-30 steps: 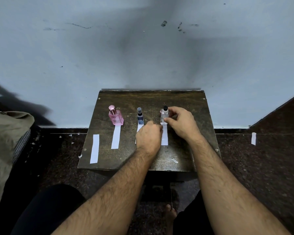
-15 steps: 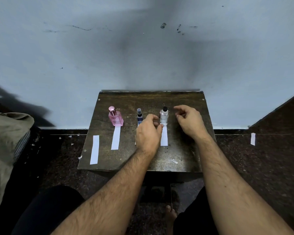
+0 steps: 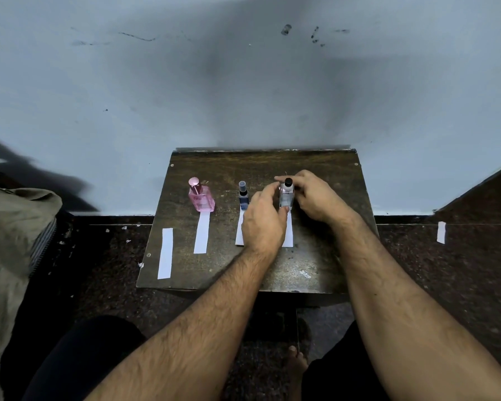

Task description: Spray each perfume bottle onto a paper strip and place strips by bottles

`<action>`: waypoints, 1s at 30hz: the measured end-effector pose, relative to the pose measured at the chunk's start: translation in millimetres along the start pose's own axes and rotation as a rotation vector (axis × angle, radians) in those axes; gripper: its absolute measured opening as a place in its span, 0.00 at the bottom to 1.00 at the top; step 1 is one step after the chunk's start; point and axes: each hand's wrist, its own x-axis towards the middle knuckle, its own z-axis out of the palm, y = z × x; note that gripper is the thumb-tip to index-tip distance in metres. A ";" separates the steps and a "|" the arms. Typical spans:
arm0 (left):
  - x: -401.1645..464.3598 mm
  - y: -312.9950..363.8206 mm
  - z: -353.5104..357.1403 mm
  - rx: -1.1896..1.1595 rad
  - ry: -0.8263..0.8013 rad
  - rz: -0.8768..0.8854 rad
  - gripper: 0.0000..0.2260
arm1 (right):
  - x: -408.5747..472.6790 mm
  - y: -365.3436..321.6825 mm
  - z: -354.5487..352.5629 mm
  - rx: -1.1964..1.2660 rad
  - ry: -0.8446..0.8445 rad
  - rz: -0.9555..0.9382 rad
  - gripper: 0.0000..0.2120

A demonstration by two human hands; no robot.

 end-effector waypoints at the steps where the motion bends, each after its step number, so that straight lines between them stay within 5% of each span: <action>1: -0.2 -0.2 0.2 -0.002 -0.002 0.003 0.23 | 0.7 0.3 -0.3 -0.019 -0.006 -0.004 0.20; 14: 1.4 0.5 -1.4 -0.037 0.001 -0.035 0.21 | -3.8 -1.1 -3.3 0.030 0.187 0.035 0.15; 23: 0.2 7.2 -9.2 -0.149 -0.017 -0.022 0.21 | -32.4 -23.0 -38.0 0.389 0.431 0.058 0.09; 30: -0.1 15.7 -18.5 -0.106 -0.021 -0.002 0.17 | -42.3 -44.4 -38.4 0.204 0.448 -0.047 0.12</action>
